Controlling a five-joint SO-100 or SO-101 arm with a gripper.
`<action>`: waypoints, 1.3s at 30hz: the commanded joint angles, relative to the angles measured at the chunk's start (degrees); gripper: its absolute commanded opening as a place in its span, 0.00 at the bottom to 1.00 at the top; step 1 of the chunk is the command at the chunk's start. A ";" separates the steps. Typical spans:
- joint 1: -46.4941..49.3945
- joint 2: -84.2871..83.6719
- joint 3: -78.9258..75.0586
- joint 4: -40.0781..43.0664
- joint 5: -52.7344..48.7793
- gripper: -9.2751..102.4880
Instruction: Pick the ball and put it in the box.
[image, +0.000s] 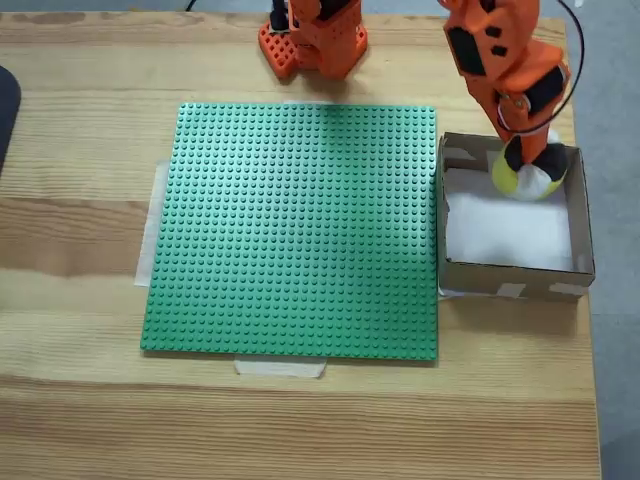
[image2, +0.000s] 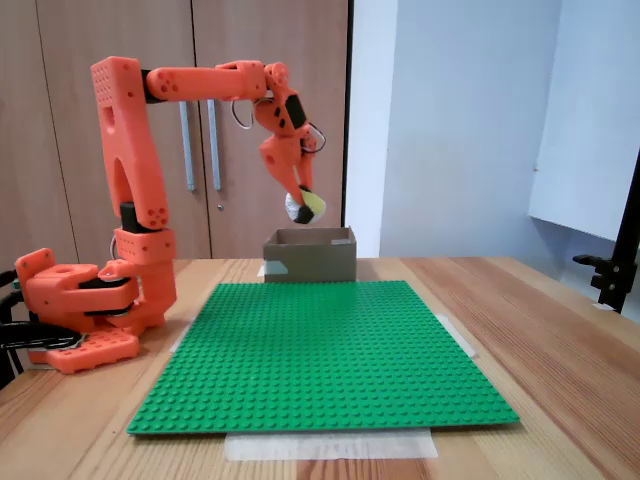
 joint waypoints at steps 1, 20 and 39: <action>0.79 -0.53 -2.46 -1.32 0.70 0.08; 1.85 -2.37 3.43 -4.92 1.85 0.15; 2.64 9.40 8.70 -7.73 0.09 0.19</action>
